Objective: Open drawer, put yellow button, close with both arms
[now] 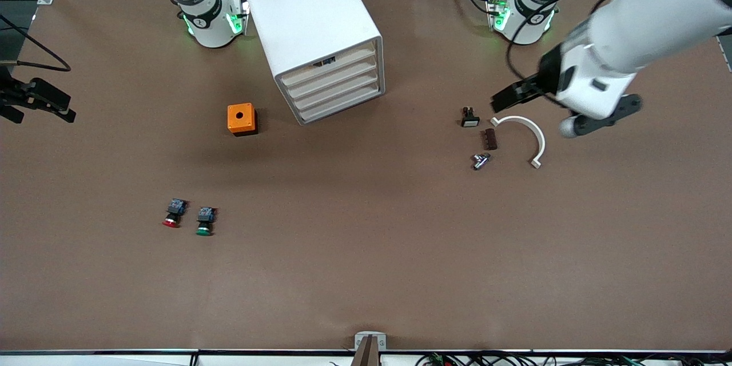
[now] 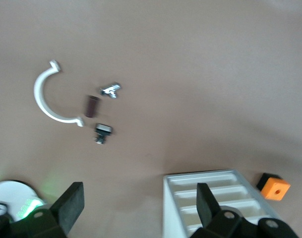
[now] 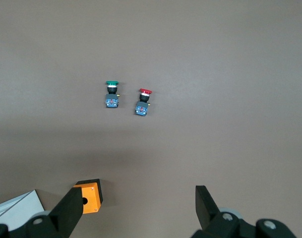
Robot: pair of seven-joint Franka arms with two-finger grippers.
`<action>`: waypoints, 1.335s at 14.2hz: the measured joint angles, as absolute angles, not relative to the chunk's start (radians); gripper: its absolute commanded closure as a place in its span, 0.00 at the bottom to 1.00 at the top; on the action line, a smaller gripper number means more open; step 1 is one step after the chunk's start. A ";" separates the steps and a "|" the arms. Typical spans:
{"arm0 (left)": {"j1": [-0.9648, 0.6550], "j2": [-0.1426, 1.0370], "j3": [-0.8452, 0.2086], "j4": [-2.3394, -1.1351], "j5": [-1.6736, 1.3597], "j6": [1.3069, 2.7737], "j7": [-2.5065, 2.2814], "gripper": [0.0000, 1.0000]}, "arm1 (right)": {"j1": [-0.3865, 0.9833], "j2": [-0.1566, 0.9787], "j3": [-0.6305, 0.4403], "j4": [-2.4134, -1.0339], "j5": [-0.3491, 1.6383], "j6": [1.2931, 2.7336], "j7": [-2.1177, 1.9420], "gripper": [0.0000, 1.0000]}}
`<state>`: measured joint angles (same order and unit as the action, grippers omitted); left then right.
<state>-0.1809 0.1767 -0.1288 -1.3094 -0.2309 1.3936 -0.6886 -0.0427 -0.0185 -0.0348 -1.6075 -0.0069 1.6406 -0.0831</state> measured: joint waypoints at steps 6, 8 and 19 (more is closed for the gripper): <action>-0.015 0.144 -0.127 -1.322 -0.143 1.305 -0.319 0.00 | -0.043 -0.018 -0.035 -1.609 -0.007 1.639 -0.069 0.00; -0.015 0.144 -0.130 -1.336 -0.067 1.306 -0.282 0.00 | -0.043 -0.018 -0.035 -1.609 -0.007 1.639 -0.069 0.00; -0.016 -0.047 -0.050 -1.702 -0.016 1.624 -0.096 0.00 | -0.042 -0.016 -0.035 -1.610 -0.007 1.639 -0.068 0.00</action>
